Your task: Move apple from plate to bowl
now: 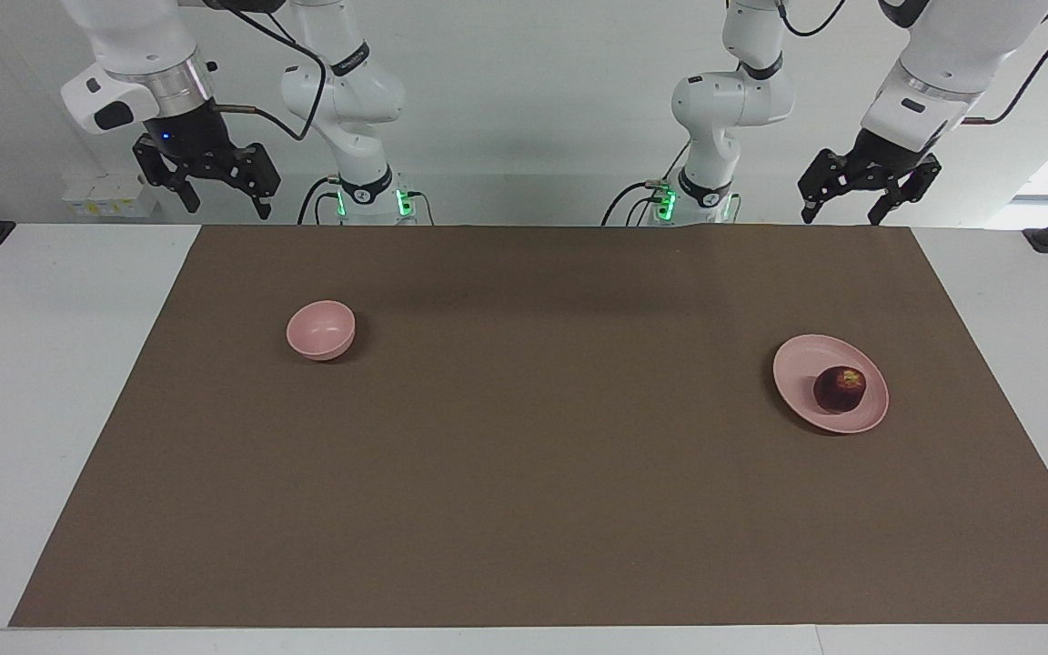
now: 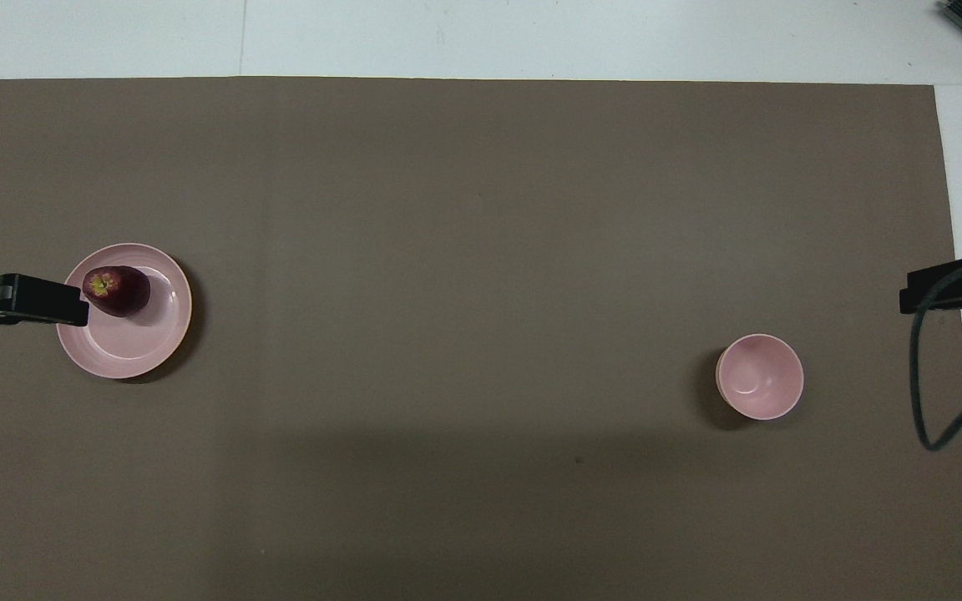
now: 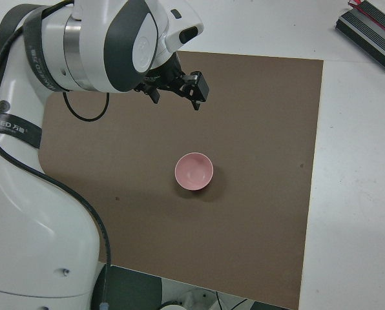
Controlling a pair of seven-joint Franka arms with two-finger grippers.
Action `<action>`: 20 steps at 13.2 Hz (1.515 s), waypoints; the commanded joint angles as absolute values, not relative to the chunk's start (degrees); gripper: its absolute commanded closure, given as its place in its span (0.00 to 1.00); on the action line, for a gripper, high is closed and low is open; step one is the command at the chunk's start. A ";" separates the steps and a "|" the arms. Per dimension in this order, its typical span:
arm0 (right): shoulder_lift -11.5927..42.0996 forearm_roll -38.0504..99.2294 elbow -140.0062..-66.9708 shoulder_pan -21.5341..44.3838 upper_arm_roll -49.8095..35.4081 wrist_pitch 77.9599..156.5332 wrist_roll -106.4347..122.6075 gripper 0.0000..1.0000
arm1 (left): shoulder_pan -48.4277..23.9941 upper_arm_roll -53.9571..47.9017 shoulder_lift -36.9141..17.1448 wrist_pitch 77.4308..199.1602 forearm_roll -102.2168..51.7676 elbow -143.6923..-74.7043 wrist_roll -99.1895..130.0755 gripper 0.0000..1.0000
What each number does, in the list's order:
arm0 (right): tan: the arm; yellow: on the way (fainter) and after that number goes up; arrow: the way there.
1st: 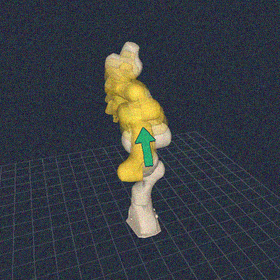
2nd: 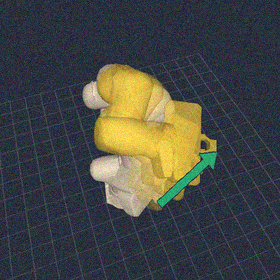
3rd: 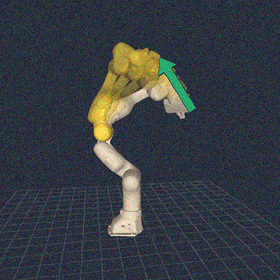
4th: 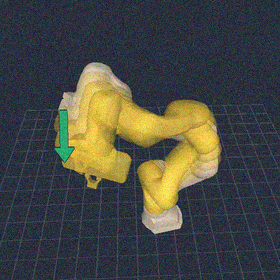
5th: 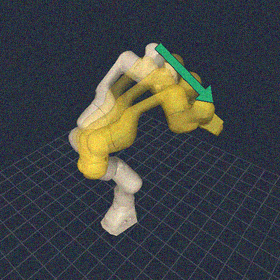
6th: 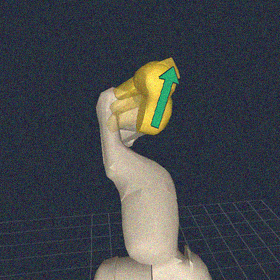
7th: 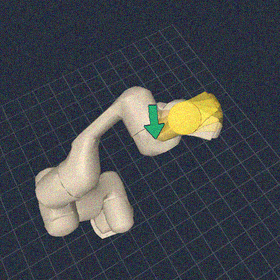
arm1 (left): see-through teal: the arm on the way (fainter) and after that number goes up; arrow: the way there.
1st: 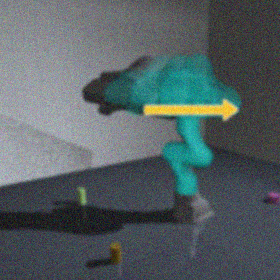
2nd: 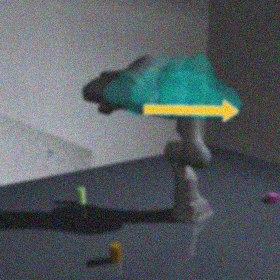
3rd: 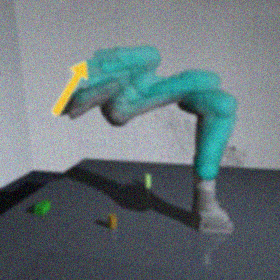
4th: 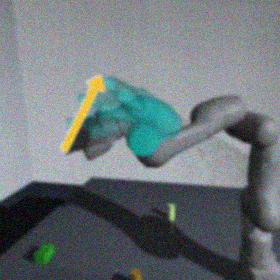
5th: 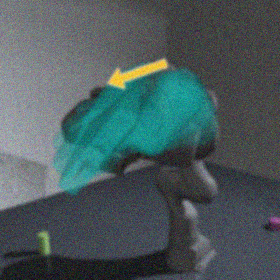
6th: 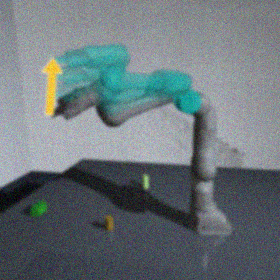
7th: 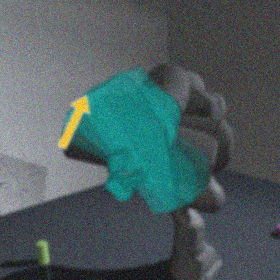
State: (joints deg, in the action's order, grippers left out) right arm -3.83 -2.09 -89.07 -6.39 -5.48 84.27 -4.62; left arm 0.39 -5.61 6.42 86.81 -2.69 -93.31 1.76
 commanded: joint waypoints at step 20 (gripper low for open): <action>-5.54 -0.88 -91.05 -6.33 -5.36 83.67 -4.31 0.00 | 1.31 -5.19 8.35 97.79 -3.43 -104.75 0.18 0.00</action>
State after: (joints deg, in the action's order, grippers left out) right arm -3.98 -2.09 -89.33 -6.25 -5.51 83.78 -4.62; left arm 0.48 -5.47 7.04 91.91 -2.70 -99.49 1.25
